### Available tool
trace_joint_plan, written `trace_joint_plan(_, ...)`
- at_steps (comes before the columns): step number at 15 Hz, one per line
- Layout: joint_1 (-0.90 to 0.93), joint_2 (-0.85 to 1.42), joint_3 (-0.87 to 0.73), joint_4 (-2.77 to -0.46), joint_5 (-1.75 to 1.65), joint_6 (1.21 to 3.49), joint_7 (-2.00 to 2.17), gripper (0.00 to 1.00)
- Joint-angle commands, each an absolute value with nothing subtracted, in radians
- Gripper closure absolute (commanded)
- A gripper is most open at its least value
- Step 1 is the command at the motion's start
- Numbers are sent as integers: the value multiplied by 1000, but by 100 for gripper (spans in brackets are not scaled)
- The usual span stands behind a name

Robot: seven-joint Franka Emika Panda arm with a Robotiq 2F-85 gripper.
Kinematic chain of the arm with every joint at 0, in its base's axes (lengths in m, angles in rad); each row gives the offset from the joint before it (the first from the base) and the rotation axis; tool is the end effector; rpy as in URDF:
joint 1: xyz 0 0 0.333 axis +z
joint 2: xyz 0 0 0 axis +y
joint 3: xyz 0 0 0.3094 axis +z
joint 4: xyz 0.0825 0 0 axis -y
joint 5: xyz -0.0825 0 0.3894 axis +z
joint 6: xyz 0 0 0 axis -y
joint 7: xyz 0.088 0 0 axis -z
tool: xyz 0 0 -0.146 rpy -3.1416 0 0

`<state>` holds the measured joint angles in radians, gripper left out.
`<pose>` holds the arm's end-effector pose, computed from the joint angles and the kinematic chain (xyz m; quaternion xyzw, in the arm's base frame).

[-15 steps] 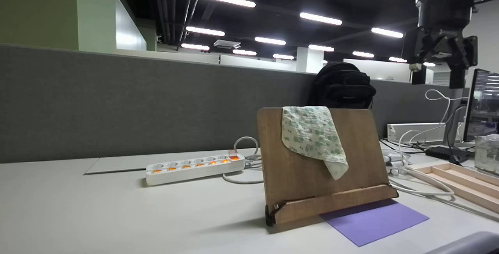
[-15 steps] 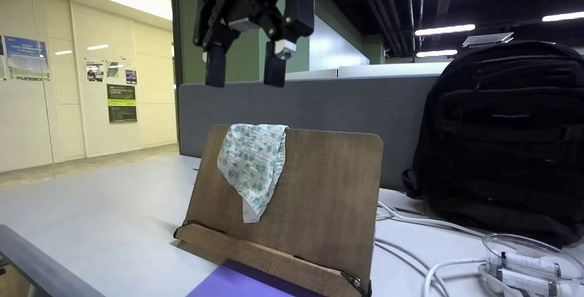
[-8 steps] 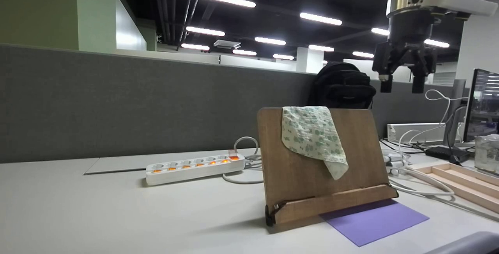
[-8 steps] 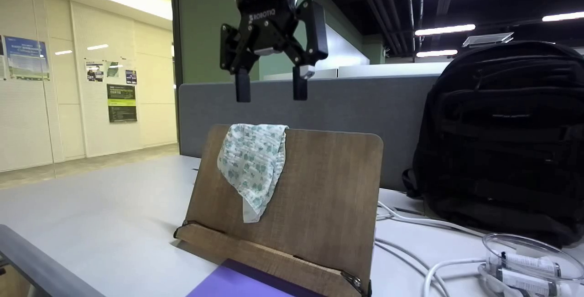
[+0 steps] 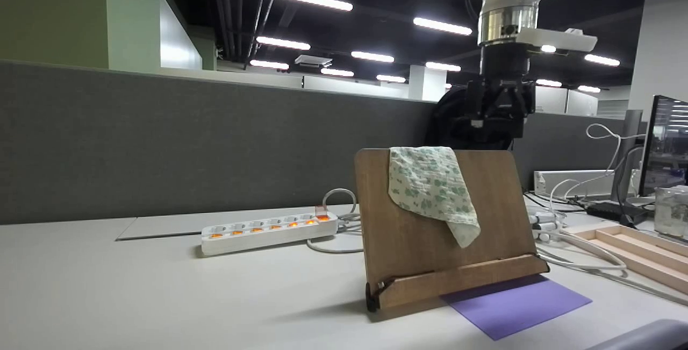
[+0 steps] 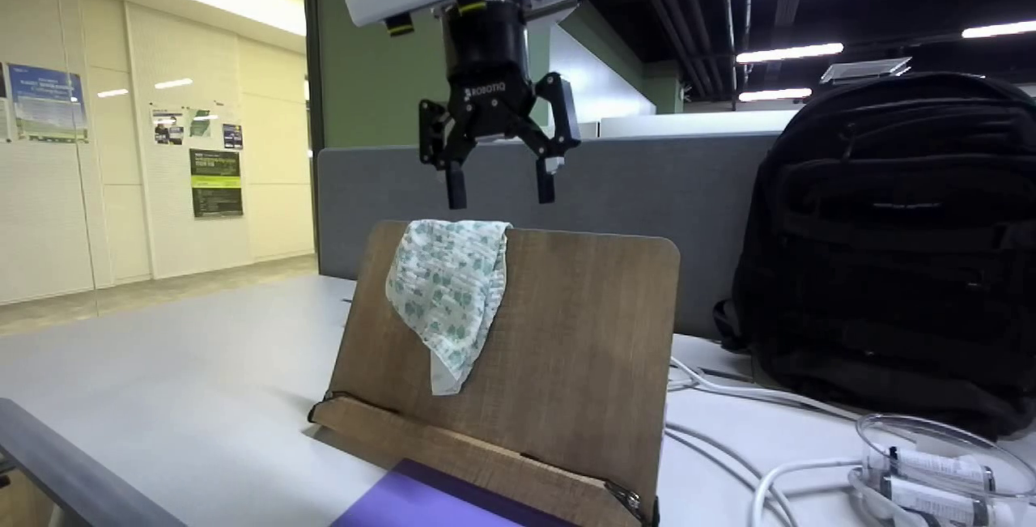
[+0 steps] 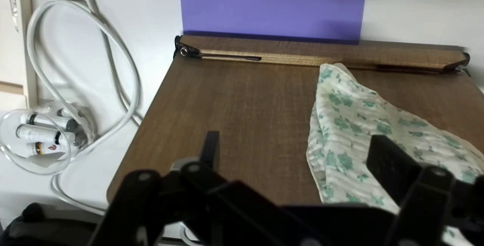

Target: Remove the cloth from the wooden stand

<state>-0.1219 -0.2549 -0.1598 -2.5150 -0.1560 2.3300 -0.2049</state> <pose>0.4340 -0.1304 0.3284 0.9986 0.0153 0.0242 0.0454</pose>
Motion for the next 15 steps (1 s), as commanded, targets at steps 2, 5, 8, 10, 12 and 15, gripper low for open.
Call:
trace_joint_plan(2,-95,-138,-145,-2440,-124,2367,-255,0)
trace_joint_plan(5,-82,-91,-136,-2419,-91,2381,-305,0)
trace_joint_plan(8,-74,-63,-125,-2408,-56,2393,-357,25)
trace_joint_plan(10,-73,-49,-118,-2401,-40,2404,-383,32)
trace_joint_plan(12,-73,-38,-113,-2397,-31,2412,-402,47)
trace_joint_plan(15,-74,-27,-107,-2396,-16,2423,-431,67)
